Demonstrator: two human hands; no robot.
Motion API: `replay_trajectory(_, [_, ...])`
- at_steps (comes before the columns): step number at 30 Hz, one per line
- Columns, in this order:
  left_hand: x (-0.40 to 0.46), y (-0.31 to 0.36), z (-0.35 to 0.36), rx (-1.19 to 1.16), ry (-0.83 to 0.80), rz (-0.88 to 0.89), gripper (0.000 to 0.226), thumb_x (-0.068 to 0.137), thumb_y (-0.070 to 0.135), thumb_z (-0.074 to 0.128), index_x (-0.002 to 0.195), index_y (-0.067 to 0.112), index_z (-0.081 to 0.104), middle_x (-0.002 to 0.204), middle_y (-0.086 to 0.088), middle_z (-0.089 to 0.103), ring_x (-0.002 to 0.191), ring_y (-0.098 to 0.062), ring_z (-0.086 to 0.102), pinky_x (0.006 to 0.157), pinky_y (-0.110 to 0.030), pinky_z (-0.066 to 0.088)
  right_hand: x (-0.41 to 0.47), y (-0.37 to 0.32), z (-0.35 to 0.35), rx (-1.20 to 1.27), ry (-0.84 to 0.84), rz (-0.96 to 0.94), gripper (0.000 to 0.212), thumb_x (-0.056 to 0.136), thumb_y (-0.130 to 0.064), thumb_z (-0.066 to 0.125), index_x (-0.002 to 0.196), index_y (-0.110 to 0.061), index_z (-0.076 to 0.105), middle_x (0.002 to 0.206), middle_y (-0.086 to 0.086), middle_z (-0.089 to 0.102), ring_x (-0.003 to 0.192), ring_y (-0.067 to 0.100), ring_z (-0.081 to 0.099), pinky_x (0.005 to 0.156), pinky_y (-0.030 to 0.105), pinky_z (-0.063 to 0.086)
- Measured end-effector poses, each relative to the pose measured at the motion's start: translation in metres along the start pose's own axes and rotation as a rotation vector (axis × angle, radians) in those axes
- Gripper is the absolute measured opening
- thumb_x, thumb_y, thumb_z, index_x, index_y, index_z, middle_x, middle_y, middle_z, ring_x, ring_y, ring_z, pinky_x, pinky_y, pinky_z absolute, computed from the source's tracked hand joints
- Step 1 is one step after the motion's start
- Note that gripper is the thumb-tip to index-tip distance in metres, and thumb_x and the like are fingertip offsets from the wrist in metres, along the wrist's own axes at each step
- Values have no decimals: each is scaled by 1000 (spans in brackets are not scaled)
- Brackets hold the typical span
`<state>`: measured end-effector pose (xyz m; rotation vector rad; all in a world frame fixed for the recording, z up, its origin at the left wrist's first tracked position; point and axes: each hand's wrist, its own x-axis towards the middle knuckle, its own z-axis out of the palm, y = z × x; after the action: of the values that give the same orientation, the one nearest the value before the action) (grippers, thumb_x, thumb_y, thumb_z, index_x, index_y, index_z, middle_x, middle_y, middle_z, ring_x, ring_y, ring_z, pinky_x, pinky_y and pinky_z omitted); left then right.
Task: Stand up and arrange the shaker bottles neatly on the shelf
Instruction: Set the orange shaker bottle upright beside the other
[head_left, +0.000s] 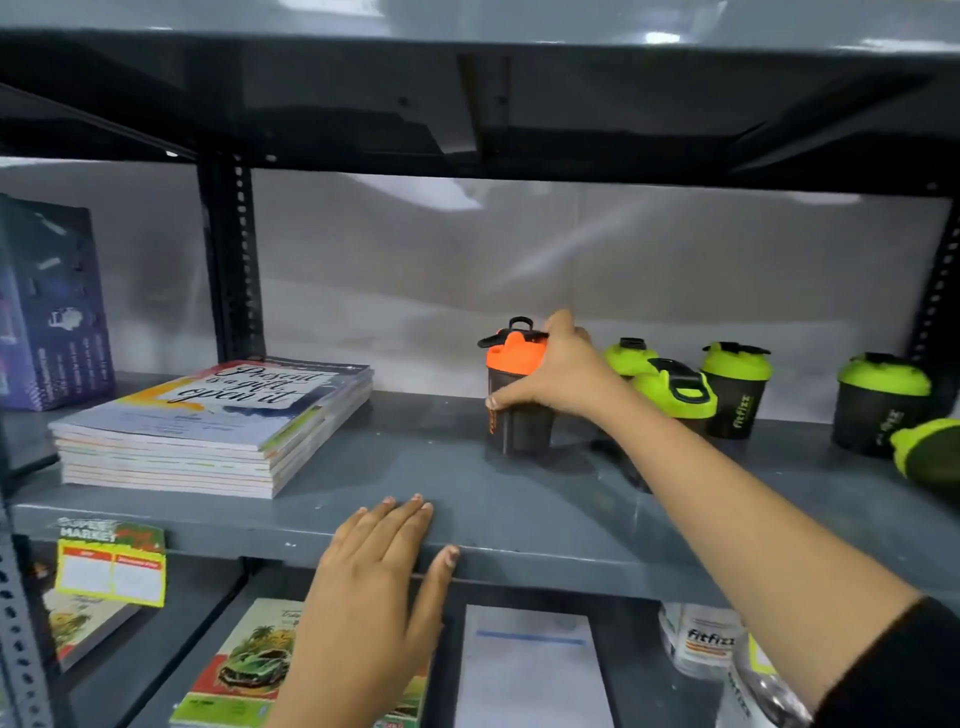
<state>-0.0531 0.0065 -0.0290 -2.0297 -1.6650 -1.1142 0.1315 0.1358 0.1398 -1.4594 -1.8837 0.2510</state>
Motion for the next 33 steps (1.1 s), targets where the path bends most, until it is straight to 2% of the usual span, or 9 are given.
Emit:
replay_trajectory(3, [0, 3, -1, -2, -7, -16, 53, 94, 51, 38, 126, 16, 62, 130, 3, 60, 124, -17, 51, 111, -31, 25, -4, -4, 16, -141, 151, 19, 96, 53, -50, 89, 123, -10, 35, 115, 6, 41, 87, 26, 50, 66, 31, 39])
replay_trajectory(8, [-1, 3, -2, 6, -29, -33, 56, 95, 54, 34, 127, 17, 61, 132, 3, 59, 126, -17, 49, 110, -37, 29, -6, -14, 29, -257, 164, 82, 90, 63, -45, 87, 125, -5, 36, 122, 12, 46, 87, 27, 57, 63, 29, 38])
replay_trajectory(10, [-1, 3, -2, 10, -35, -34, 57, 95, 54, 34, 128, 17, 61, 132, 3, 59, 126, -17, 48, 110, -38, 30, -7, -17, 29, -302, 124, 102, 89, 65, -45, 85, 127, -5, 36, 124, 14, 47, 83, 24, 52, 62, 29, 37])
replay_trajectory(13, [-1, 2, -1, 10, -35, -34, 55, 95, 53, 34, 128, 17, 61, 132, 3, 59, 127, -16, 47, 111, -37, 28, -5, -24, 16, -368, 12, 137, 102, 62, -64, 80, 135, -7, 37, 129, 13, 52, 109, 27, 58, 69, 29, 38])
replay_trajectory(18, [-2, 3, 0, 8, -30, -42, 55, 95, 54, 33, 128, 18, 60, 132, 4, 59, 127, -15, 47, 111, -36, 28, -2, -46, -36, -467, -251, 156, 92, 78, -86, 40, 139, -18, 52, 141, 10, 53, 124, 34, 53, 99, 39, 44])
replay_trajectory(21, [-2, 4, 0, 10, -34, -45, 56, 95, 54, 32, 128, 18, 60, 132, 4, 59, 128, -15, 47, 111, -37, 28, 4, -52, -59, -480, -253, 22, 54, 95, -57, 50, 121, -11, 61, 114, 10, 60, 95, 27, 56, 86, 37, 49])
replay_trajectory(23, [-2, 3, 0, 12, -39, -49, 57, 95, 55, 31, 129, 19, 60, 133, 5, 58, 128, -15, 46, 111, -38, 29, 13, -50, -67, -555, -282, -119, 26, 95, -19, 61, 120, -17, 64, 123, 5, 60, 98, 22, 54, 77, 33, 50])
replay_trajectory(27, [-2, 3, 0, 14, -40, -49, 56, 95, 55, 32, 130, 20, 59, 133, 6, 58, 128, -14, 46, 112, -36, 27, 25, -39, -64, -623, -458, -245, 69, 80, 14, 49, 122, -39, 64, 134, -5, 52, 116, 26, 55, 86, 40, 52])
replay_trajectory(33, [-2, 4, -1, 16, -34, -56, 54, 95, 54, 34, 129, 21, 60, 133, 6, 58, 128, -14, 47, 112, -35, 27, 39, -34, -66, -494, -584, -231, 63, 86, 16, 50, 119, -33, 71, 130, 0, 59, 94, 19, 64, 73, 27, 55])
